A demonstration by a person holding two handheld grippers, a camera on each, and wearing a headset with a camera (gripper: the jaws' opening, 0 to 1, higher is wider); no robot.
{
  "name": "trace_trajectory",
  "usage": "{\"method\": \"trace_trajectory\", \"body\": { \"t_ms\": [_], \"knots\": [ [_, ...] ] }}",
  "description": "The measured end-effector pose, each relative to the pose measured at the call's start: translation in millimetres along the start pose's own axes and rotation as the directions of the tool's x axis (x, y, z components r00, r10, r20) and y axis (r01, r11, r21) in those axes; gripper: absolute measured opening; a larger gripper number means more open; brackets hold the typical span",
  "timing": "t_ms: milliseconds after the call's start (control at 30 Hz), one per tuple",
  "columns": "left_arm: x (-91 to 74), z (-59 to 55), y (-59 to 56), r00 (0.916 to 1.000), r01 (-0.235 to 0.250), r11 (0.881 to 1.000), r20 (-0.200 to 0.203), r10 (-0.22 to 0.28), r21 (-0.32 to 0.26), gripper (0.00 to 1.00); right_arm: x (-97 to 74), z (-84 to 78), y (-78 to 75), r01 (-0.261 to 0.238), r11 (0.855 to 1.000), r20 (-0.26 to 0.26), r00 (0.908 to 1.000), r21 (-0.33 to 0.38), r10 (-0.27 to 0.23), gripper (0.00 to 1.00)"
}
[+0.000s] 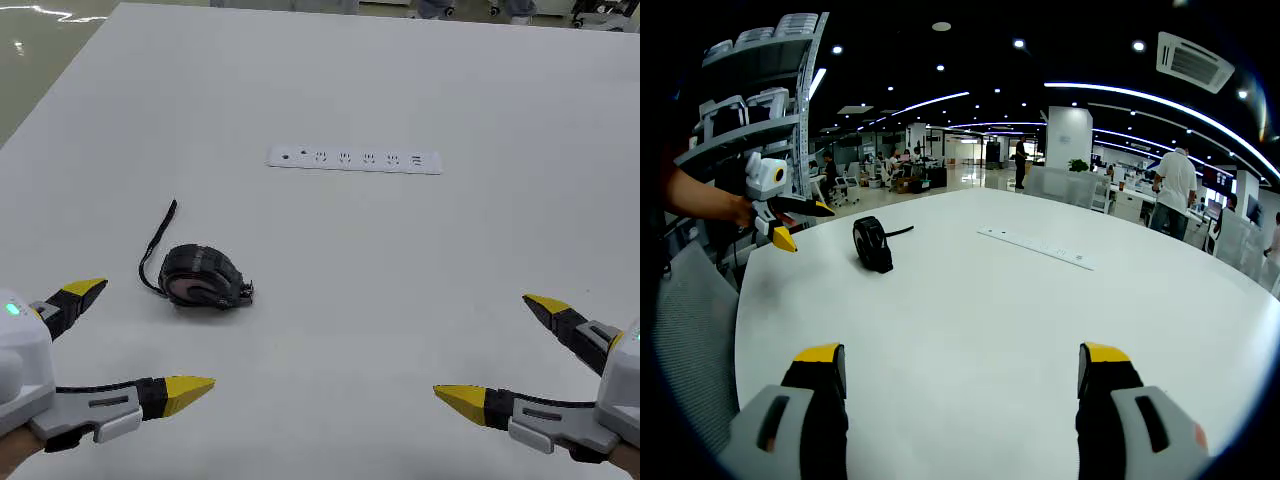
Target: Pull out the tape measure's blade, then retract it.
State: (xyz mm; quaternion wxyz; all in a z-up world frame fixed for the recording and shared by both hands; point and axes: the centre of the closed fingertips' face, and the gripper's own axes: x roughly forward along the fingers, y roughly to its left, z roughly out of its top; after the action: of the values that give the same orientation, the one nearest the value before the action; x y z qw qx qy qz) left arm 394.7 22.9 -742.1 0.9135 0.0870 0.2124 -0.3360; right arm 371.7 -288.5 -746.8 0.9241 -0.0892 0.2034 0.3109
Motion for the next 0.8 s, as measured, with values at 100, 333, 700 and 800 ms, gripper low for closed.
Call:
{"method": "trace_trajectory", "body": {
  "t_ms": [100, 333, 700, 800],
  "knots": [
    [0.1, 0.0, 0.1, 1.0000, 0.000, 1.000, 0.001, 0.000, 0.000, 1.00, -0.2, -0.1, -0.4, 0.002, 1.000, -0.001, 1.0000, -0.004, -0.002, 0.99],
    [0.8, 0.6, -0.3, 1.0000, 0.004, 1.000, 0.003, -0.004, 0.001, 1.00, -0.6, 0.1, -1.2, 0.006, 1.000, 0.000, 1.0000, 0.000, -0.006, 1.00],
    [1.1, 0.3, -0.6, 1.0000, 0.007, 1.000, 0.000, -0.007, 0.004, 1.00, 0.7, -5.0, 4.3, -0.021, 1.000, -0.006, 0.9998, 0.008, 0.021, 1.00],
    [1.2, -0.1, -0.5, 1.0000, 0.009, 1.000, -0.001, -0.009, 0.005, 1.00, 1.4, -5.6, 5.4, -0.025, 1.000, -0.011, 0.9996, 0.013, 0.025, 1.00]
  ]
}}
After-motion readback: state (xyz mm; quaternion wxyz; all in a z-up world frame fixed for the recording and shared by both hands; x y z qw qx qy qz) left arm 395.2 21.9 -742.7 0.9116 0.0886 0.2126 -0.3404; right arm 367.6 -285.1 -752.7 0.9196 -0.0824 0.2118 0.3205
